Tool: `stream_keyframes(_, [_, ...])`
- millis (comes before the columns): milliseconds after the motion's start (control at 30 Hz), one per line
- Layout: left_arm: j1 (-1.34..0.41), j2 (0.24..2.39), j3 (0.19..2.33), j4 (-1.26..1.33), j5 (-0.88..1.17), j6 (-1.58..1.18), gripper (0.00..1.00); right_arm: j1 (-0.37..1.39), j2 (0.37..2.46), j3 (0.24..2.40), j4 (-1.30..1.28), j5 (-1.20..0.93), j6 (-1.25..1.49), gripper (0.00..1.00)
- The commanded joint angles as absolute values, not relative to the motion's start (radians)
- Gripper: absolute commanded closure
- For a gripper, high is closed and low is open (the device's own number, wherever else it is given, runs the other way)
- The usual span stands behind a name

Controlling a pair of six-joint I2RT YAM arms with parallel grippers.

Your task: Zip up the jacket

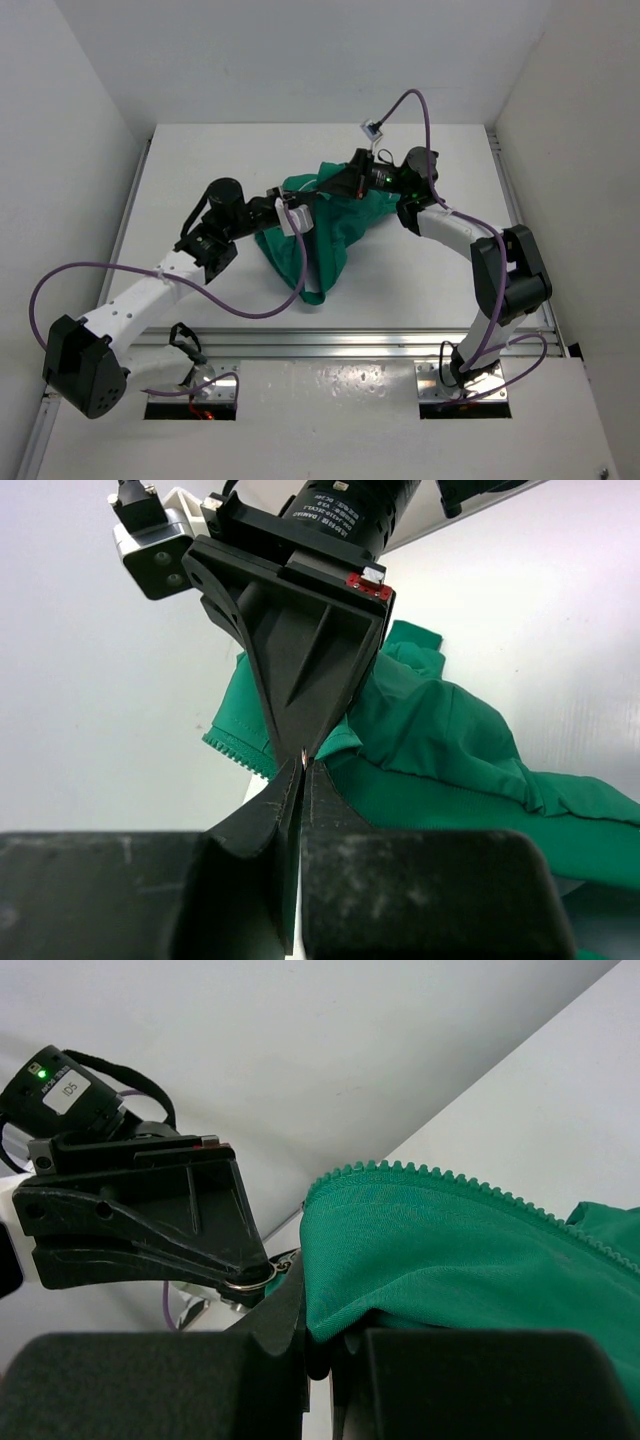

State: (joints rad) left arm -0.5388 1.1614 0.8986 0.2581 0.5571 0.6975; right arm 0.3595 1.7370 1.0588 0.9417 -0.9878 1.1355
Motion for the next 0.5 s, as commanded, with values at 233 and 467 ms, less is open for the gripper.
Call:
stream_keyframes(233, [-0.502,1.166,0.963,0.219,0.600,0.660,0.86,0.354,1.724,1.066,1.000,-1.015,1.112,1.00])
stream_keyframes(467, [-0.502,1.184,0.983,0.189,0.620,0.660,0.82,0.353,1.724,1.069,1.002,-1.016,1.111,1.00])
